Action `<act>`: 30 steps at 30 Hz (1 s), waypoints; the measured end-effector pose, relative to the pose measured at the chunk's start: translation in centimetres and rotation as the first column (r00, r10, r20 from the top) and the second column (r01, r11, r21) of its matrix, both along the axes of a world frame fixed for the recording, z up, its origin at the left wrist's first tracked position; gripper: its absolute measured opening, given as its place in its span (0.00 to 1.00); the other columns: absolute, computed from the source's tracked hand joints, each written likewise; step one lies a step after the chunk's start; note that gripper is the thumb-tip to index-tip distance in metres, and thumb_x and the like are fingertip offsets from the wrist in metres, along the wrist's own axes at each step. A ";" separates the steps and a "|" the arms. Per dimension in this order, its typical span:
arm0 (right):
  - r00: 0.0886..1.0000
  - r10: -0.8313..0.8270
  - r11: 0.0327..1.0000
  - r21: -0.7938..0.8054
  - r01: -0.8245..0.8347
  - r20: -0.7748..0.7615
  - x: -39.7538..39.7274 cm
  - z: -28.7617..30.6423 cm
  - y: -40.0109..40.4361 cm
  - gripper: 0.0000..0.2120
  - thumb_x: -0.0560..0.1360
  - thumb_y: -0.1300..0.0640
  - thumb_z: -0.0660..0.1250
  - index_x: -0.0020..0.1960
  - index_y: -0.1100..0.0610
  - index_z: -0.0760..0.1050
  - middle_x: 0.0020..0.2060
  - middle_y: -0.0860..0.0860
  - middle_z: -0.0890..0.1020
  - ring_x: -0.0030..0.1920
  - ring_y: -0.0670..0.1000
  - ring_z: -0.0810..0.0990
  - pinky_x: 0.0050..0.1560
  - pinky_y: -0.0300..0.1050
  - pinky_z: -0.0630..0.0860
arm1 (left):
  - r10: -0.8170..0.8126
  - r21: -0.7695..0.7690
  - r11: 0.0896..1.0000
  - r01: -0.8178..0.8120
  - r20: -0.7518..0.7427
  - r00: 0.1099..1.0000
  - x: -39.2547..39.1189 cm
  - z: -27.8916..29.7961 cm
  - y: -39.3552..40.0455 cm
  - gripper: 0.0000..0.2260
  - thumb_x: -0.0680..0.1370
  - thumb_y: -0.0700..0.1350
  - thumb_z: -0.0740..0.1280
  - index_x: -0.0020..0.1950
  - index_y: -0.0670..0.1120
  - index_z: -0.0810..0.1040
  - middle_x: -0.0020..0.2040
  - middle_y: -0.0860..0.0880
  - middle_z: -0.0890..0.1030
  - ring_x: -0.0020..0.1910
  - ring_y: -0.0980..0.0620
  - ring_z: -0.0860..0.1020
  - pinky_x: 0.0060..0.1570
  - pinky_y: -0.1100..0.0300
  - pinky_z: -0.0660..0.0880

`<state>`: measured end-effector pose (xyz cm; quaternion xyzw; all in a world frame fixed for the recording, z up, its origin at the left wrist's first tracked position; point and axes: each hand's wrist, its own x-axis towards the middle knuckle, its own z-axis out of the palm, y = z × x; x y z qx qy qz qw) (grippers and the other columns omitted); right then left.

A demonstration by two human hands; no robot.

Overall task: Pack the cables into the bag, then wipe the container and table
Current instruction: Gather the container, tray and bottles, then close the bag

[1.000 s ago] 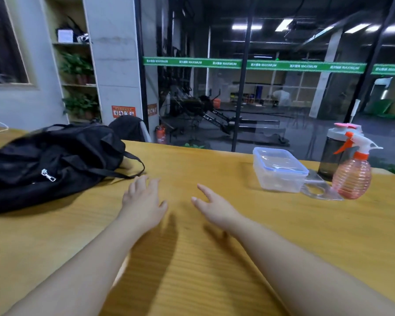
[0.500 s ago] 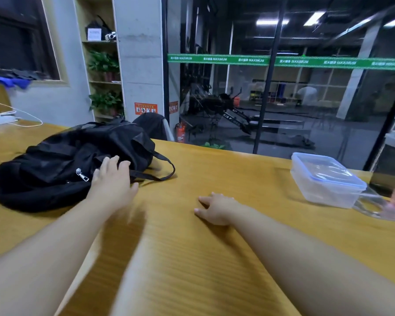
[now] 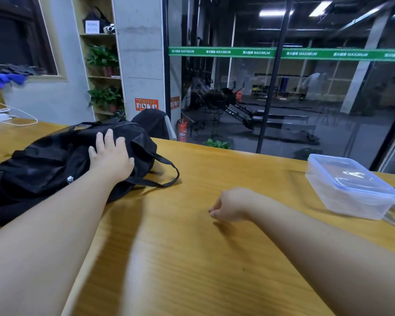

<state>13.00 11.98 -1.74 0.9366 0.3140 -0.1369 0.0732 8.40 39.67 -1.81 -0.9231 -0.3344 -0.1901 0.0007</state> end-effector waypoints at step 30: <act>0.991 0.106 0.993 0.067 -0.100 -0.081 1.7 -1.0 -2.5 0.20 0.80 0.52 0.53 0.69 0.37 0.67 0.71 0.44 0.68 0.70 0.52 0.67 0.66 0.44 0.68 | -0.163 0.125 0.981 0.151 0.097 0.982 0.4 -3.0 -3.0 0.12 0.80 0.43 0.58 0.37 0.45 0.71 0.38 0.50 0.66 0.40 0.48 0.64 0.44 0.49 0.71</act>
